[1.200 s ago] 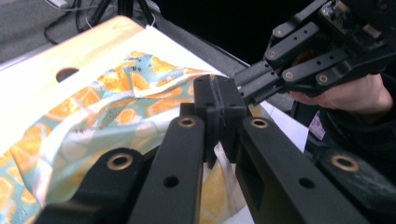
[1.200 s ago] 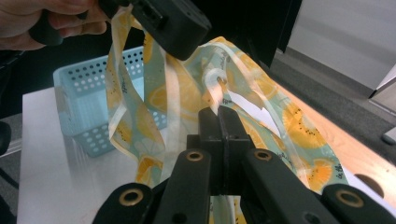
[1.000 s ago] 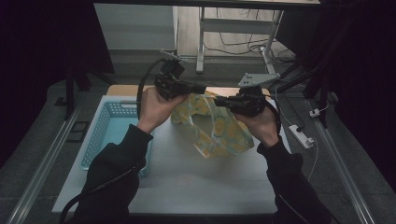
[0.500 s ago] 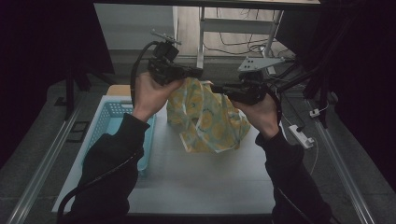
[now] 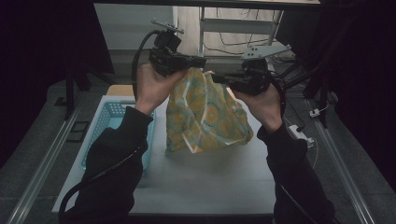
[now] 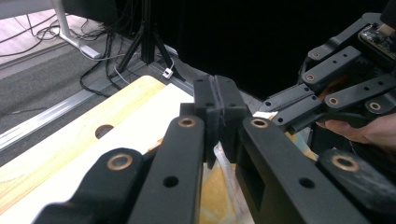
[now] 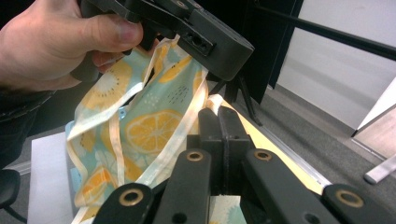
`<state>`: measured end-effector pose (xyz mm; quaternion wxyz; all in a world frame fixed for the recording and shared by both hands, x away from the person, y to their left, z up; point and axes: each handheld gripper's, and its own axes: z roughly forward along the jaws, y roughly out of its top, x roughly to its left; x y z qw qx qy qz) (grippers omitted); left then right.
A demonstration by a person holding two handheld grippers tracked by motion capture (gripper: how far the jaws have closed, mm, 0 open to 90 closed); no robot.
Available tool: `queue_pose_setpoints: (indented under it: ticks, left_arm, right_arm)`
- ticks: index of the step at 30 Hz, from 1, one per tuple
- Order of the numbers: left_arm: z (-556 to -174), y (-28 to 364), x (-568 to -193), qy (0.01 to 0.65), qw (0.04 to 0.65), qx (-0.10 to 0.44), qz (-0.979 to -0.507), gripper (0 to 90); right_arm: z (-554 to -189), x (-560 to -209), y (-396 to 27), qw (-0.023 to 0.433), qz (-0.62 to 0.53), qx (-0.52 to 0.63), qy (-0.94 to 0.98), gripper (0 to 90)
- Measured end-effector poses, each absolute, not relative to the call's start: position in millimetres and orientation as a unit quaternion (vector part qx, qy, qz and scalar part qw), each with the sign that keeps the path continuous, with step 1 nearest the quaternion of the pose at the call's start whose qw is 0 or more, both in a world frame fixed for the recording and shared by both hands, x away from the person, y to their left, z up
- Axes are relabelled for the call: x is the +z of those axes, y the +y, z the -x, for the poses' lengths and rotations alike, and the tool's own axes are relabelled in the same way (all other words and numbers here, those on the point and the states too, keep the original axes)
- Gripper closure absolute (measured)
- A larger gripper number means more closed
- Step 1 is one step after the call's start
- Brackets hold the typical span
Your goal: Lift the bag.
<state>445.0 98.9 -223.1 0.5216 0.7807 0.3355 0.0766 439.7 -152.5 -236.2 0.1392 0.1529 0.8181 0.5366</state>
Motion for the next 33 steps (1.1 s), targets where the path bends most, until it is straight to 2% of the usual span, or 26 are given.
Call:
queue_pose_setpoints:
  ticks: [9,33]
  left_arm:
    - [-457.9,98.5,-258.9,0.341,0.502,0.09,-0.789,89.2]
    - [-470.4,83.0,-362.0,0.35,0.45,0.058,-0.819,88.6]
  right_arm:
    - [-456.6,-269.2,-141.8,0.134,-0.169,0.516,0.829,90.0]
    - [-473.7,-360.3,-141.9,0.085,-0.196,0.492,0.844,90.0]
